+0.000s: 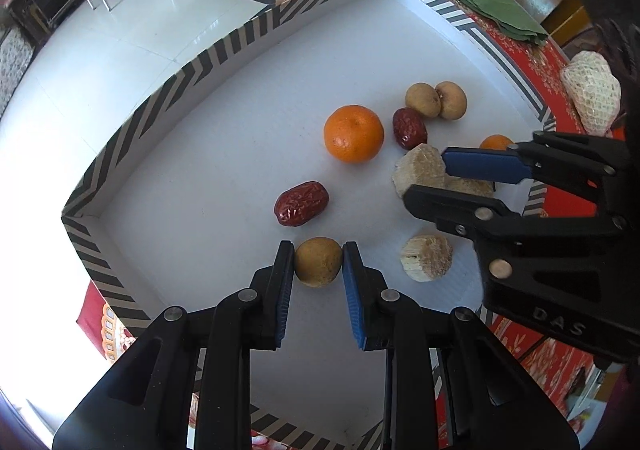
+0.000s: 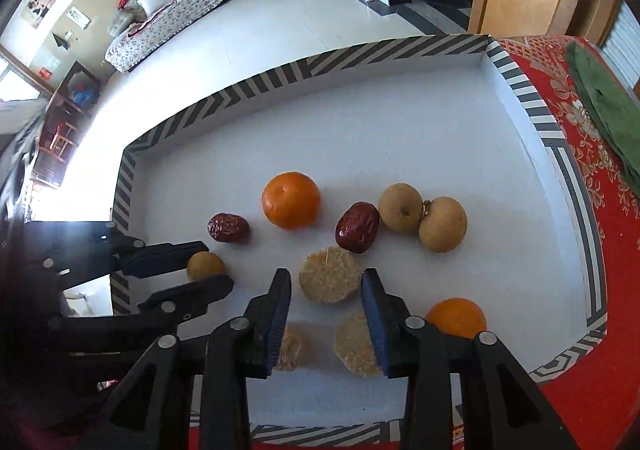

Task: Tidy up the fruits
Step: 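Open both grippers to drop the fruit and cake into the tray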

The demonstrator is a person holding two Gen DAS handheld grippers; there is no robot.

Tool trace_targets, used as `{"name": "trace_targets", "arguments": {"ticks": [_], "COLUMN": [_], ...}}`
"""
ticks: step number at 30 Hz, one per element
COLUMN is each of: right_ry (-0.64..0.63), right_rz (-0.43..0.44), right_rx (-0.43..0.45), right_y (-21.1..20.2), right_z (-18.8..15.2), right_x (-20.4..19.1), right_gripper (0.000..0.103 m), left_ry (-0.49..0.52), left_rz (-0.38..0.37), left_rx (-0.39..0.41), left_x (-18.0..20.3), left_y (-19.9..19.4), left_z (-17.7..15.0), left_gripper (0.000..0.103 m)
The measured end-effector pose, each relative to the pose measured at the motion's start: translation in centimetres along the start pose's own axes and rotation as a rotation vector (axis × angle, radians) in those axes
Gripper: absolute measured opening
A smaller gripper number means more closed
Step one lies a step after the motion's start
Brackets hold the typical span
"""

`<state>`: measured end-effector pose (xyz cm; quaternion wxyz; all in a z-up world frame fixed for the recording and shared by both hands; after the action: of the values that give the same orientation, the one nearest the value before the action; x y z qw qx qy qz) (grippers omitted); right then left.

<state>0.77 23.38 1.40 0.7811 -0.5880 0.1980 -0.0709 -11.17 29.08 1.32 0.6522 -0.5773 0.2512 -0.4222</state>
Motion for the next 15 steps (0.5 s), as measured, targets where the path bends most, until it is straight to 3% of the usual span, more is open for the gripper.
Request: {"name": "trace_targets", "arguments": {"ticks": [2,6,15], "right_ry": [-0.002,0.007,0.040], "right_rz": [-0.007,-0.004,-0.014], "right_rx": [0.007,0.031,0.102], "right_y": [-0.5,-2.0,-6.6], "right_z": [-0.3,-1.0,-3.9], "right_x": [0.2,0.3,1.3], "right_gripper": [0.036,0.037,0.037], "left_ry": [0.000,-0.011,0.011], "left_rz": [0.011,0.011,0.015], "left_rx": [0.003,0.019,0.144], "left_x": [0.0,0.0,1.3], "left_y": [0.0,-0.4,-4.6], "left_z": [0.1,0.2,1.3], "left_gripper": [0.025,0.049,0.053]}}
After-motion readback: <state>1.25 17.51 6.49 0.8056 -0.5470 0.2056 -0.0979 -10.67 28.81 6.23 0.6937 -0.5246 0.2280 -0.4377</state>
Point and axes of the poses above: each gripper's, at about its wrist camera, not at the fingertips, and y roughly the way its jaws point, x to its right, z to its top, the point moved 1 cm from there along y, roughly the way its jaws point, and after that the axes turned 1 degree about -z, right-handed, at the moved point
